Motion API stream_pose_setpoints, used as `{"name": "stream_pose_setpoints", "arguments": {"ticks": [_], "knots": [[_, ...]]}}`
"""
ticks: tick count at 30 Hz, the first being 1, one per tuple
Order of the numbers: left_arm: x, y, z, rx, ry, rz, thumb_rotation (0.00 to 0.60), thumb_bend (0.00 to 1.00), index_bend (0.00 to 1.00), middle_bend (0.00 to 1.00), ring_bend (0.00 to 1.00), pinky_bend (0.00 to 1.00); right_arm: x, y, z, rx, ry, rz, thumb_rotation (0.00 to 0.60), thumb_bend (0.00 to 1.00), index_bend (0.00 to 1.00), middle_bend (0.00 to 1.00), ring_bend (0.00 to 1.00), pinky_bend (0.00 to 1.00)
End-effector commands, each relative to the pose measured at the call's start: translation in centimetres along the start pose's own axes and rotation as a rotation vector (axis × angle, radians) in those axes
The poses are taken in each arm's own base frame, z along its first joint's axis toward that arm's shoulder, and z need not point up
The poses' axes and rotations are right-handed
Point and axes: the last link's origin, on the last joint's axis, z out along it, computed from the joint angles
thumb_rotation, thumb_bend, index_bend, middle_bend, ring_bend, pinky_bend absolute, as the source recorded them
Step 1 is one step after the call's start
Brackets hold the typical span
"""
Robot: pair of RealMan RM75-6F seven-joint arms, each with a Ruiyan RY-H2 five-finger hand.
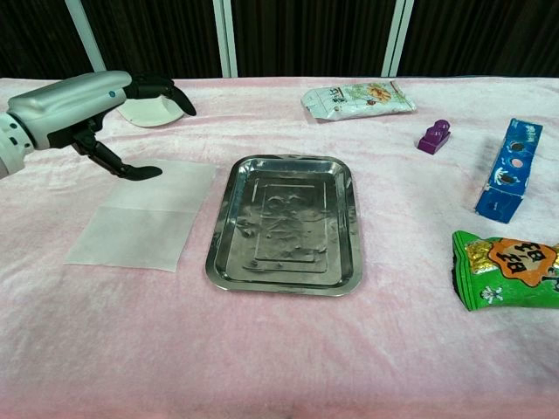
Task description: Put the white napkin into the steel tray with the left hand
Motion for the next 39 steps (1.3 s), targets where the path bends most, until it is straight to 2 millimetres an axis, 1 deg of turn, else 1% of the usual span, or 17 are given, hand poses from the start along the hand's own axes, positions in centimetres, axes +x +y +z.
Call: {"name": "stream_pose_setpoints", "arguments": {"ticks": [1,6,12,22,26,29,32,35,39], "knots": [[-0.2,0.2,0.5,-0.002,0.0,-0.003,0.6,0.26,0.24,0.19,0.0,0.09,0.8,0.1,1.0,-0.007,-0.003,0.003,0.6,0.28,0.0,0.0,0.06,0.15],[-0.5,0.3,0.8,-0.001,-0.005,-0.005,0.6,0.26,0.24,0.19,0.0,0.09,0.8,0.5,1.2,-0.024,-0.009,0.02,0.6,0.29,0.0,0.0,0.06,0.15],[-0.4,0.1,0.3,-0.007,0.002,0.015,0.6,0.26,0.24,0.19,0.0,0.09,0.4,0.7,0.7,-0.029,-0.025,0.027,0.6,0.29,0.0,0.0,0.06,0.15],[0.8,-1.0,-0.5,0.017,0.022,0.026,0.6,0.26,0.25,0.18,0.0,0.09,0.6,0.8,0.4,-0.045,-0.005,0.039,0.6,0.29,0.0,0.0,0.06,0.15],[1.7,-2.1,-1.3,0.038,0.028,0.085,0.6,0.26,0.26,0.18,0.0,0.09,0.6,1.6,-0.6,-0.071,-0.011,0.0,0.6,0.29,0.0,0.0,0.06,0.15],[2.6,-3.4,-3.1,0.079,0.031,0.146,0.6,0.26,0.26,0.18,0.0,0.08,0.3,2.5,-2.5,-0.126,-0.022,0.008,0.6,0.29,0.0,0.0,0.06,0.15],[3.4,-4.6,-6.1,0.142,0.029,0.174,0.6,0.26,0.27,0.18,0.0,0.08,-0.6,3.3,-5.1,-0.176,-0.035,0.015,0.6,0.29,0.0,0.0,0.06,0.15],[3.8,-5.5,-9.1,0.214,0.013,0.196,0.6,0.25,0.28,0.18,0.0,0.08,-1.9,4.0,-7.6,-0.199,-0.026,0.025,0.6,0.29,0.0,0.0,0.06,0.15],[4.1,-6.2,-13.0,0.312,0.004,0.25,0.6,0.25,0.29,0.18,0.0,0.08,-3.1,4.8,-9.7,-0.208,0.039,0.015,0.6,0.29,0.0,0.0,0.06,0.15]]}}
